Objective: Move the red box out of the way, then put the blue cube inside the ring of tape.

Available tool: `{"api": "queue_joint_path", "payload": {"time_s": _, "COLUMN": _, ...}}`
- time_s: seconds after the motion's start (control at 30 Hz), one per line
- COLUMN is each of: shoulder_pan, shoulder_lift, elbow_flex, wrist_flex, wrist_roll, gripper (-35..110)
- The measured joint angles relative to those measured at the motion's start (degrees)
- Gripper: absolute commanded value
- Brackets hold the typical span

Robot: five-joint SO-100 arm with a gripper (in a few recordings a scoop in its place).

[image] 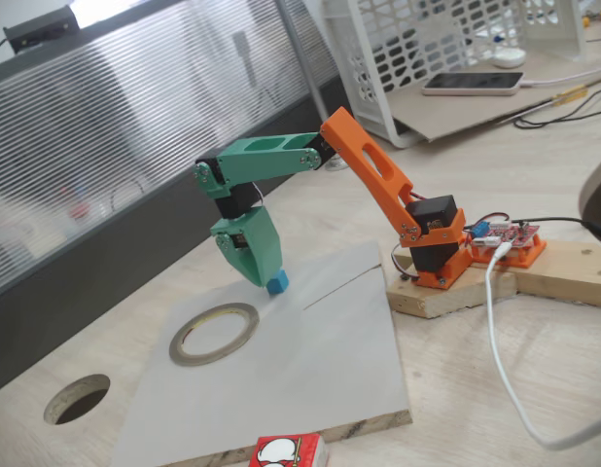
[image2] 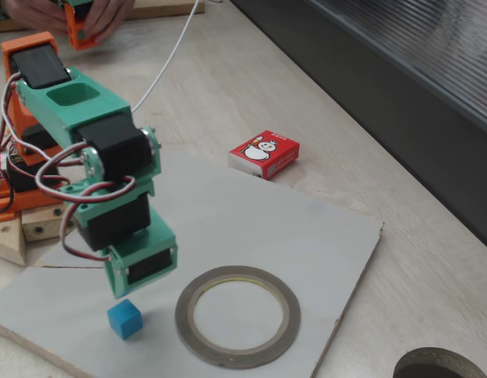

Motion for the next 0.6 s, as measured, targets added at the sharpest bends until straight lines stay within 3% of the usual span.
{"api": "queue_joint_path", "payload": {"time_s": 0.37, "shoulder_pan": 5.0, "shoulder_lift": 0.0, "elbow_flex": 0.0, "wrist_flex": 0.0, "wrist_roll": 0.0, "gripper": 1}}
{"api": "queue_joint_path", "payload": {"time_s": 0.6, "shoulder_pan": 5.0, "shoulder_lift": 0.0, "elbow_flex": 0.0, "wrist_flex": 0.4, "wrist_roll": 0.0, "gripper": 20}}
